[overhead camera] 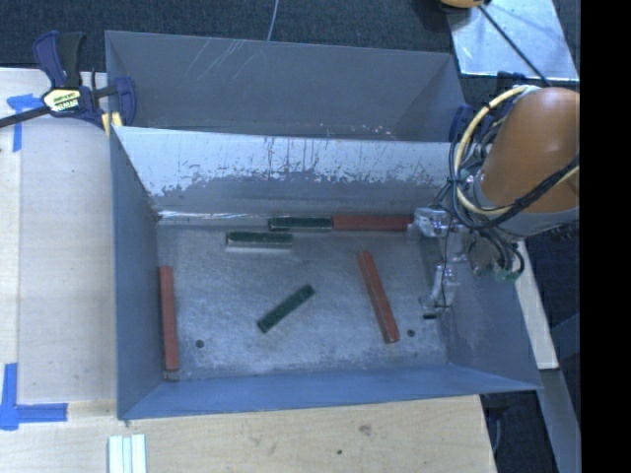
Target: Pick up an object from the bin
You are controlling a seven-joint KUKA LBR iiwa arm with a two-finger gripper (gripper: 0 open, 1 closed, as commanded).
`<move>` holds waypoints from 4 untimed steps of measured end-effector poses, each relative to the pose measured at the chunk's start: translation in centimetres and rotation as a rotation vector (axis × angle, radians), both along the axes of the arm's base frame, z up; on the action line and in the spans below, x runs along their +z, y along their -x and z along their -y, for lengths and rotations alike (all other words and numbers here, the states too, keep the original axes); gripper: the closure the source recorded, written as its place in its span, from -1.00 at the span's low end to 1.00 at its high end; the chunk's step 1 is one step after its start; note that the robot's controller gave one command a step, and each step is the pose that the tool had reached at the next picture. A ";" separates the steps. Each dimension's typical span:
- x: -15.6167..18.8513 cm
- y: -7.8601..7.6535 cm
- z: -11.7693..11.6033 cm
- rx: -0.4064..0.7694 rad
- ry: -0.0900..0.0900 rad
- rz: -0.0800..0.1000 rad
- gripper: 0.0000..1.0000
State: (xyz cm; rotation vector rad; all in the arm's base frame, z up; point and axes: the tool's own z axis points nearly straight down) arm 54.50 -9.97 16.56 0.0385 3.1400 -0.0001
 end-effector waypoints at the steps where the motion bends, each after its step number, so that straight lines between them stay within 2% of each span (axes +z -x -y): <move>1: -6.0 0.4 0.0 -0.053 0.001 0.007 -1.00; 2: -8.0 -2.5 -3.9 -0.015 0.003 -0.005 -1.00; 3: -8.3 -4.7 -7.8 0.023 -0.001 0.008 -1.00; 4: -7.4 -5.3 -7.7 0.197 0.001 0.002 -1.00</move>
Offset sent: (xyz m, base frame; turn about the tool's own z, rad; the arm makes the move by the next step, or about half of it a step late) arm 0.0573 0.0810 -0.0781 -0.0464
